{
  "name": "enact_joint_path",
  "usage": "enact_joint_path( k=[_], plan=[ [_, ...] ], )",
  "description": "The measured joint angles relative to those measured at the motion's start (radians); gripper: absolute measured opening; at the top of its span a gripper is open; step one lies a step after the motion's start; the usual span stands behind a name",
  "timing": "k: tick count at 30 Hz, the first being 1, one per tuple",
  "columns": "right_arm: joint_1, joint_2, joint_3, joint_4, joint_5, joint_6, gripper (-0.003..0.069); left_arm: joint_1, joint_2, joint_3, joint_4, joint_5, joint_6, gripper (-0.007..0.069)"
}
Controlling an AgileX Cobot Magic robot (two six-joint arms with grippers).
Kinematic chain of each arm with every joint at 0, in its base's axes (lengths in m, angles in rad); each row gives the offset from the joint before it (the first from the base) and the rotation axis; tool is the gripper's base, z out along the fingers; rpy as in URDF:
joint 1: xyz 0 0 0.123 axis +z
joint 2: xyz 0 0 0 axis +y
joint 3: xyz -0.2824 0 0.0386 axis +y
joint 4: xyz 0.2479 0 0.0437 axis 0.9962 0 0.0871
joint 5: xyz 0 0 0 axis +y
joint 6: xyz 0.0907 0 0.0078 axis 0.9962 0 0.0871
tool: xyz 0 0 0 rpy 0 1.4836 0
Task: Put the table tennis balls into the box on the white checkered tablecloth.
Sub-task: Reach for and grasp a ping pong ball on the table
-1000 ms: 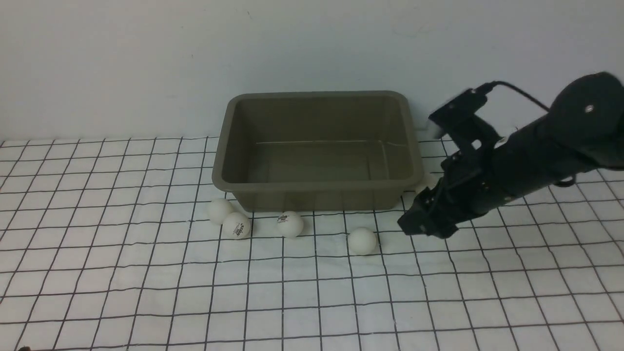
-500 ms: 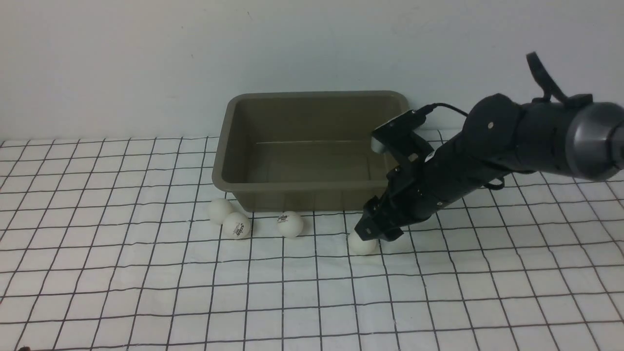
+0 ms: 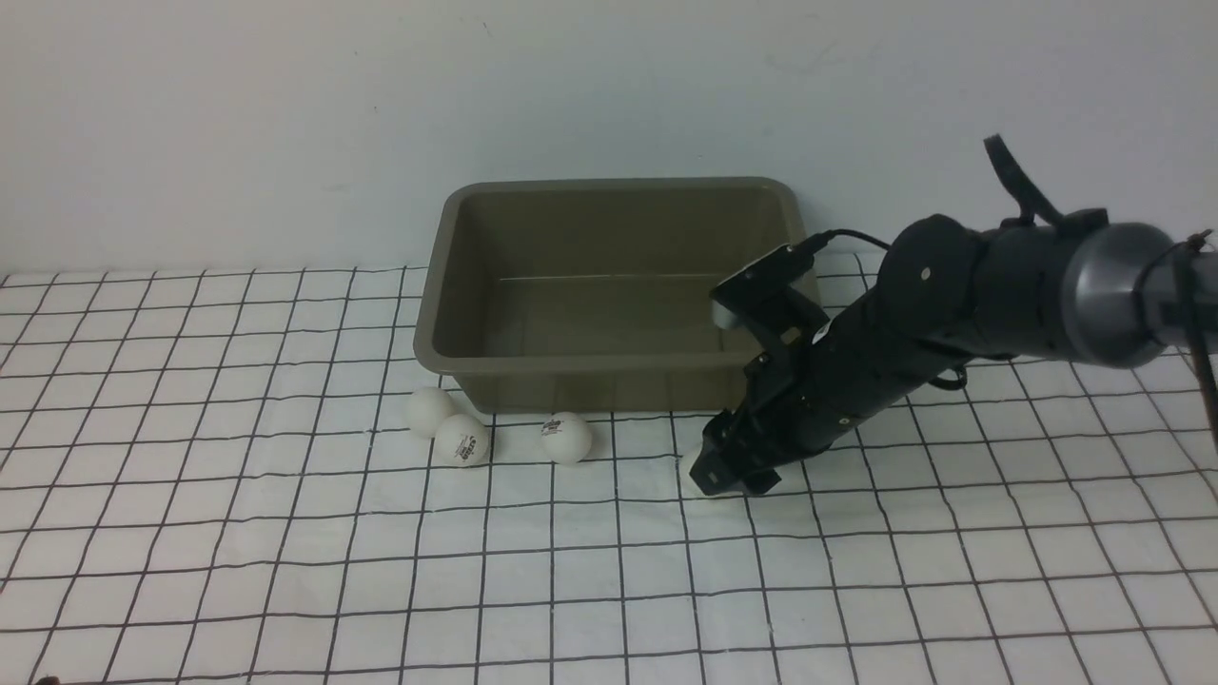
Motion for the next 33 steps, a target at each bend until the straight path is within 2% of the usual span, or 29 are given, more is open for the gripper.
enact_joint_path(
  k=[17,21,25,33],
  plan=[
    [0.0,0.04,-0.004,0.097,-0.036,-0.097,0.0446,0.0,0.0,0.0,0.0,0.0,0.0,0.0268],
    [0.0,0.057,-0.007,0.102,-0.042,-0.098,0.0416,0.0,0.0,0.0,0.0,0.0,0.0,0.0268],
    [0.0,0.068,-0.008,0.103,-0.043,-0.098,0.0347,0.0,0.0,0.0,0.0,0.0,0.0,0.0268],
    [0.0,0.056,-0.008,0.075,-0.028,-0.1,0.0347,0.0,0.0,0.0,0.0,0.0,0.0,0.0268]
  ],
)
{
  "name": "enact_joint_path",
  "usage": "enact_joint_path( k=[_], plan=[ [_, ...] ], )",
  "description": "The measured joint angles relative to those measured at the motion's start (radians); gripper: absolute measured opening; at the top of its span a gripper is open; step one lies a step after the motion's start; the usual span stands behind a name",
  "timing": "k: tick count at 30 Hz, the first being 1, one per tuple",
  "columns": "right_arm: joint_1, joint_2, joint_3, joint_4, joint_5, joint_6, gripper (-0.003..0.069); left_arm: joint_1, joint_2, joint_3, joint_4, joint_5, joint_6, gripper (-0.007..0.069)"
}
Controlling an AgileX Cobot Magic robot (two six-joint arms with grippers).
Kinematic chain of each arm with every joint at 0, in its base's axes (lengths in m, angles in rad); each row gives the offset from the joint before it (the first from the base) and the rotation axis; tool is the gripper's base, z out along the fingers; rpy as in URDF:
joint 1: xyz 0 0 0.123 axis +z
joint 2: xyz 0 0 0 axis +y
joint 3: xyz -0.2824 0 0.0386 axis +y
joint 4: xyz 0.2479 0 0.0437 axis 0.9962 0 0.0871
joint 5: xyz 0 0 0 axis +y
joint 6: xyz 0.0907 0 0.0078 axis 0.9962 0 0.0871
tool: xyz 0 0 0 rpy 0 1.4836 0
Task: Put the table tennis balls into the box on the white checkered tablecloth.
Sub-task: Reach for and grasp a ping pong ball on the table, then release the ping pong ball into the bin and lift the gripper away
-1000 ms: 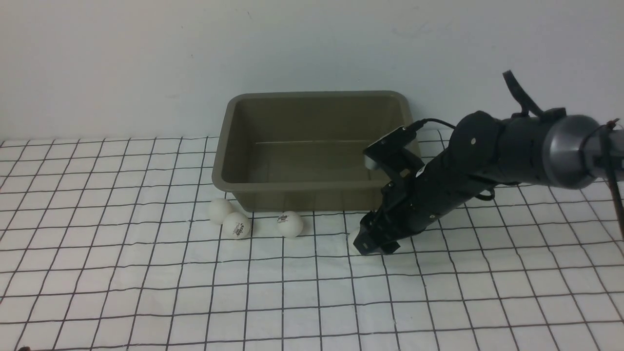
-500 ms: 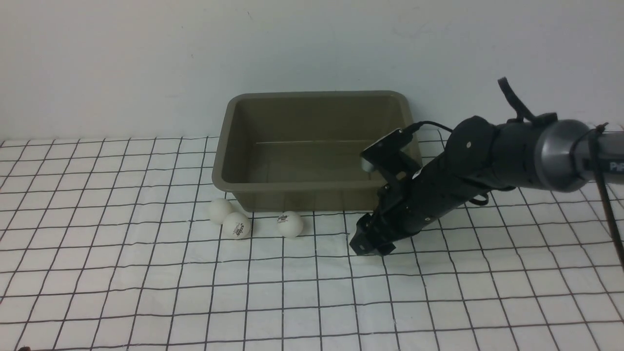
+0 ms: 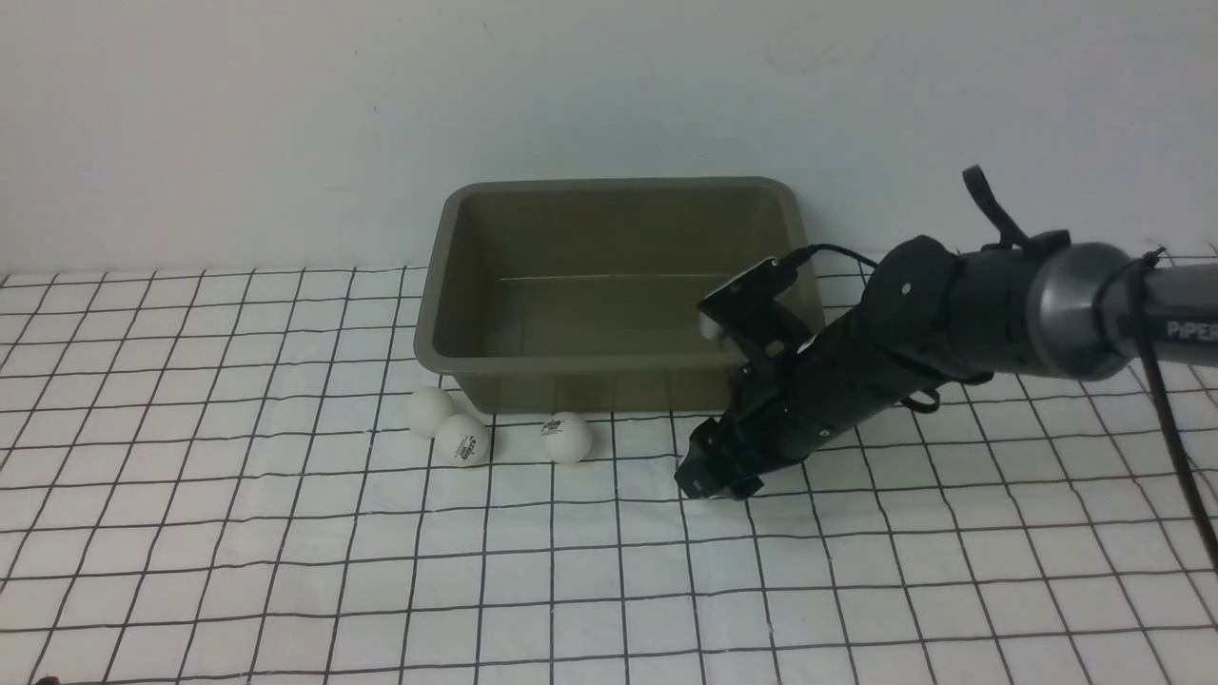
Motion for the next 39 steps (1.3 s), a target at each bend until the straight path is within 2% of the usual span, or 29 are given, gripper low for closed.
enact_joint_path(
  k=[11,18,24,35,39],
  plan=[
    [0.0,-0.228,0.0,-0.078,0.141,0.03,0.0347,0.0,0.0,0.0,0.0,0.0,0.0,0.0268],
    [0.0,-0.352,-0.022,-0.081,0.088,0.029,0.0347,0.0,0.0,0.0,0.0,0.0,0.0,0.0268],
    [-0.009,-0.285,-0.146,-0.081,0.044,0.029,0.0347,0.0,0.0,0.0,0.0,0.0,0.0,0.0268],
    [-0.047,0.024,-0.441,-0.09,0.118,0.104,0.0347,0.0,0.0,0.0,0.0,0.0,0.0,0.0268],
    [-0.055,0.06,-0.46,-0.11,0.126,0.107,0.0353,0.0,0.0,0.0,0.0,0.0,0.0,0.0268]
  ],
)
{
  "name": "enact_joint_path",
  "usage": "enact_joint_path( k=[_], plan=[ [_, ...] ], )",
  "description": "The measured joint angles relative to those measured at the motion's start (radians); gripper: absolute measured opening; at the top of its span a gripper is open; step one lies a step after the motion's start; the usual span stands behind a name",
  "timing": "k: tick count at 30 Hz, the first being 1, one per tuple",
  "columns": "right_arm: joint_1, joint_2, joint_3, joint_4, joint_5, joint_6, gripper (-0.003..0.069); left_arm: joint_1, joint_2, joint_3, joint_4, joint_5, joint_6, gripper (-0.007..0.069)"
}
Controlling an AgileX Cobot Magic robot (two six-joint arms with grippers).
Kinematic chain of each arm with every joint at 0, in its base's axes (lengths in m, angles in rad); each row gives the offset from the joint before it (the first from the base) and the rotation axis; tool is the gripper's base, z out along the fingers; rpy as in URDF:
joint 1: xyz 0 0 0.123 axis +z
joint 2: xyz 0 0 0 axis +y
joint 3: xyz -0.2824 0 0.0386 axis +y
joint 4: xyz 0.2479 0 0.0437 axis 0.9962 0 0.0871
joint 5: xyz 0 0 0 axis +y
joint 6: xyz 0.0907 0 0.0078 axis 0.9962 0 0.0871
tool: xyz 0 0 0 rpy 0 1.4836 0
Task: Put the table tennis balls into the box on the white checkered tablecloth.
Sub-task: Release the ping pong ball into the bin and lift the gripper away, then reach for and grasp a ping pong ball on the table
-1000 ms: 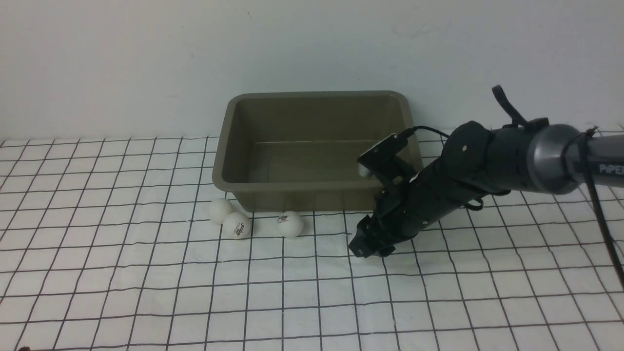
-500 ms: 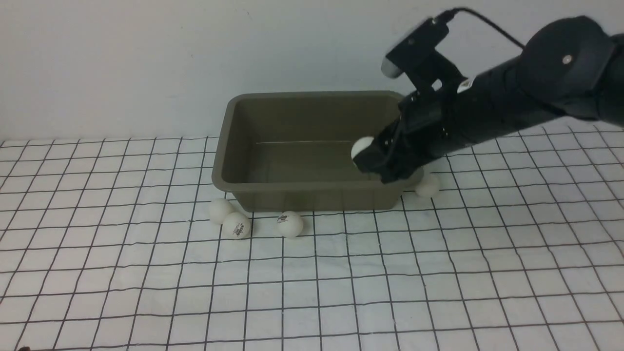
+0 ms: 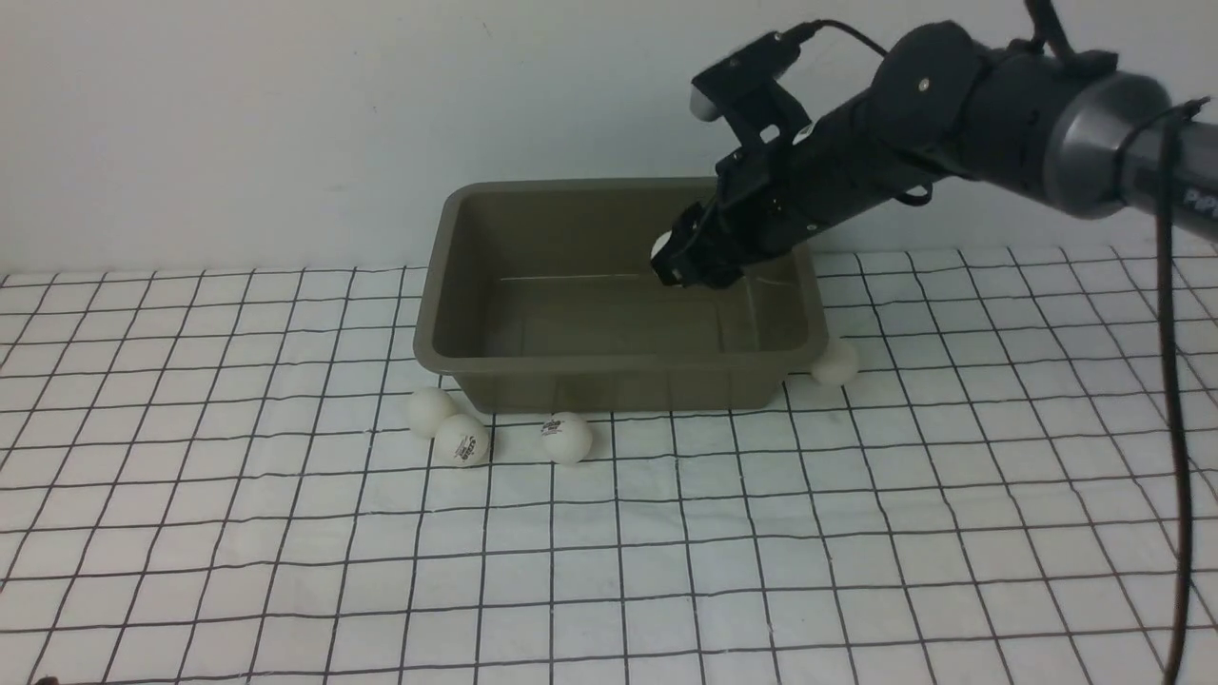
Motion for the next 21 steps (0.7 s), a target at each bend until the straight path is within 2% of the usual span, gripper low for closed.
enact_joint_path(
  k=[3,5,7,10,14,18,21],
  plan=[
    [-0.009,0.003,-0.001,-0.013,-0.001,0.009,0.043,0.0,0.0,0.0,0.0,0.0,0.0,0.0268],
    [-0.023,-0.006,-0.002,-0.016,0.0,0.015,0.0512,0.0,0.0,0.0,0.0,0.0,0.0,0.0268],
    [-0.04,-0.027,-0.002,-0.02,0.006,0.018,0.0547,0.0,0.0,0.0,0.001,0.0,0.0,0.0268],
    [-0.081,-0.09,-0.002,-0.036,0.016,0.019,0.0554,0.0,0.0,0.0,0.001,0.0,0.0,0.0268],
    [-0.159,-0.221,-0.008,-0.13,0.059,-0.022,0.0524,0.0,0.0,0.0,0.002,0.0,0.0,0.0268],
    [-0.247,-0.295,-0.009,-0.166,0.205,-0.161,0.0506,0.0,0.0,0.0,0.002,0.0,0.0,0.0268],
    [-0.297,-0.299,-0.009,-0.131,0.316,-0.25,0.0505,0.0,0.0,0.0,0.002,0.0,0.0,0.0268]
  ],
)
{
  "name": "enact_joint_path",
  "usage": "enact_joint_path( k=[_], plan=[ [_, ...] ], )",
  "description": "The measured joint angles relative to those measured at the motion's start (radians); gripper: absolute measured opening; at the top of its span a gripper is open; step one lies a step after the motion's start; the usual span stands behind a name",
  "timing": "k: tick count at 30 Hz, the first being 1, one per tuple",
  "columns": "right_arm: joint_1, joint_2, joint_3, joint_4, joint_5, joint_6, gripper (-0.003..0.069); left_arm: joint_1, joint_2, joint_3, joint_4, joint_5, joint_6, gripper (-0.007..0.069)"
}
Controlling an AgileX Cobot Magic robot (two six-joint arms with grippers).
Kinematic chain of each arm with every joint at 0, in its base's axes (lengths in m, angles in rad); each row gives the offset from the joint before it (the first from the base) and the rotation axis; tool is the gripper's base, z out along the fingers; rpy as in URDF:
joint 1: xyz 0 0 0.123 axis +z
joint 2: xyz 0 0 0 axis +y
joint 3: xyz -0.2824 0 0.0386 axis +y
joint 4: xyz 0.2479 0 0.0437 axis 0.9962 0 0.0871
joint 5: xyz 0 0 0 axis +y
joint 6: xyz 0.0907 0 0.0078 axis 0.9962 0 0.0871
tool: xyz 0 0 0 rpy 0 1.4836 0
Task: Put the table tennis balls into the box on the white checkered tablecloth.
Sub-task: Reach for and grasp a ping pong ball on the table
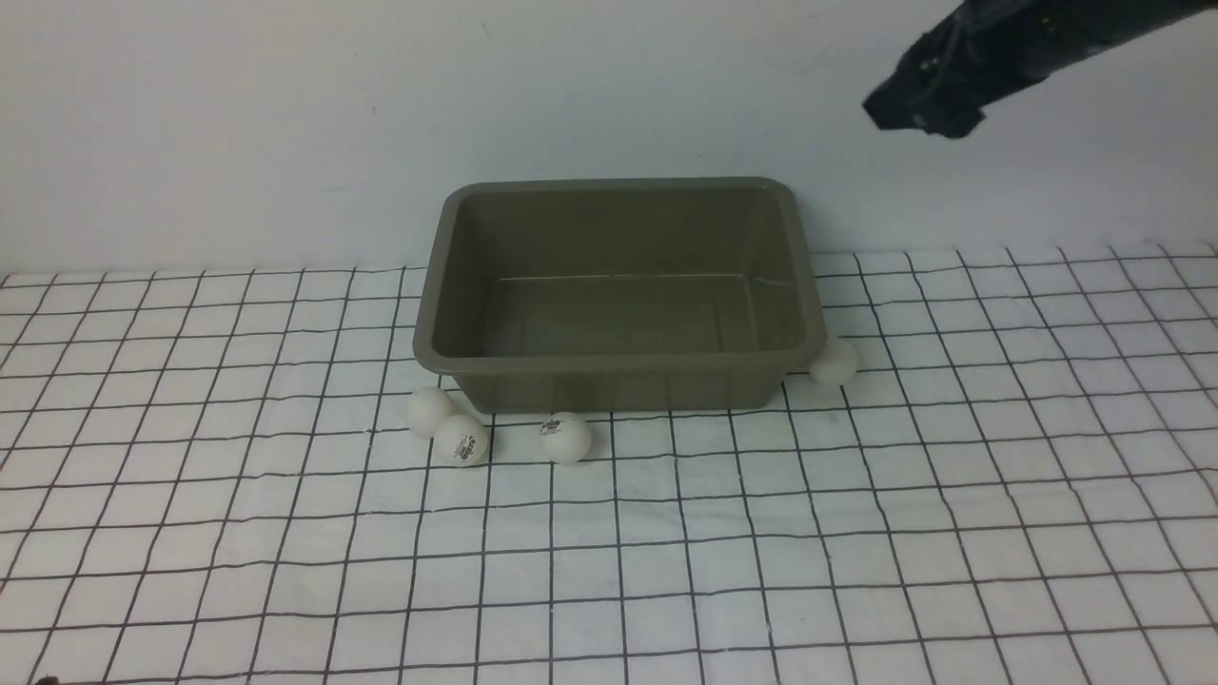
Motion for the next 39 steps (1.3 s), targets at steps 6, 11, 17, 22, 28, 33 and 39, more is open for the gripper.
enact_joint_path(
  k=[6,11,17,22,28,33,39],
  plan=[
    [-0.055,0.004,0.0,0.11,0.05,-0.071,0.0505,0.0,0.0,0.0,0.0,0.0,0.0,0.0268],
    [-0.088,0.024,0.002,0.167,0.053,-0.121,0.0505,0.0,0.0,0.0,0.001,0.0,0.0,0.0268],
    [-0.118,0.096,0.072,0.259,0.004,-0.211,0.0505,0.0,0.0,0.0,0.001,0.0,0.0,0.0268],
    [-0.123,0.23,0.103,0.347,-0.03,-0.286,0.0505,0.0,0.0,0.0,0.001,0.0,0.0,0.0268],
    [-0.119,0.355,0.105,0.388,-0.068,-0.31,0.0505,0.0,0.0,0.0,0.001,0.0,0.0,0.0268],
    [-0.102,0.421,0.105,0.416,-0.078,-0.317,0.0505,0.0,0.0,0.0,0.001,0.0,0.0,0.0268],
    [-0.051,0.456,0.105,0.429,-0.102,-0.322,0.0505,0.0,0.0,0.0,0.001,0.0,0.0,0.0268]
  ],
)
